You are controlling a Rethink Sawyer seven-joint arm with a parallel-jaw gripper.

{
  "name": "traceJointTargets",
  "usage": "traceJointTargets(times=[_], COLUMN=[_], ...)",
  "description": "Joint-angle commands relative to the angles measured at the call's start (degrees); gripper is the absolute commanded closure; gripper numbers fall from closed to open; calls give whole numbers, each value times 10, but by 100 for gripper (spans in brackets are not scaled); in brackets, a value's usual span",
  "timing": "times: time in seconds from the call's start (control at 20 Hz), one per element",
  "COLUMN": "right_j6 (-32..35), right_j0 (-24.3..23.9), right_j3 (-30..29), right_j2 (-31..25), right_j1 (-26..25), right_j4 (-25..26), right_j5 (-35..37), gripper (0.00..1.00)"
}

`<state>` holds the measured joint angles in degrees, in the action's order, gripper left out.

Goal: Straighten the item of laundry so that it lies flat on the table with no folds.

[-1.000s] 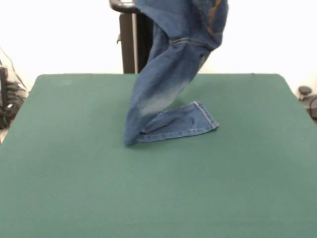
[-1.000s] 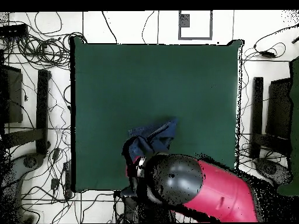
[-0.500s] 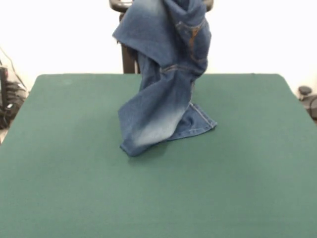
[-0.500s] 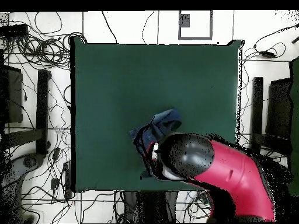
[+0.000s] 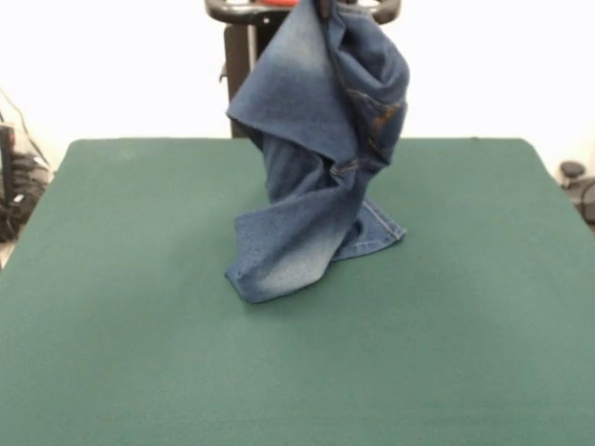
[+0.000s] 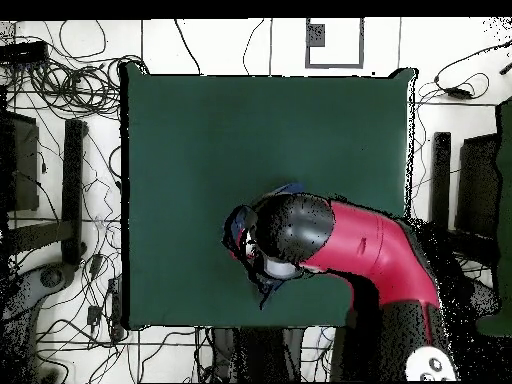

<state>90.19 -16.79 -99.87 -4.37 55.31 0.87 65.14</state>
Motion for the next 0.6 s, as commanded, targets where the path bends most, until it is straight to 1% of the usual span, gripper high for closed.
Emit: traceJointTargets(times=[0.05, 0.25, 0.4, 0.5, 0.6], right_j6=[-160, -139, -90, -53, -18], right_j0=[-33, -41, -29, -15, 1], right_j3=[38, 76, 110, 133, 156], right_j2=[-123, -150, -157, -158, -150], right_j1=[-14, -25, -36, -47, -53], right_j4=[10, 20, 23, 26, 32], right_j5=[91, 150, 172, 159, 108], gripper=[100, 100, 100, 100, 100])
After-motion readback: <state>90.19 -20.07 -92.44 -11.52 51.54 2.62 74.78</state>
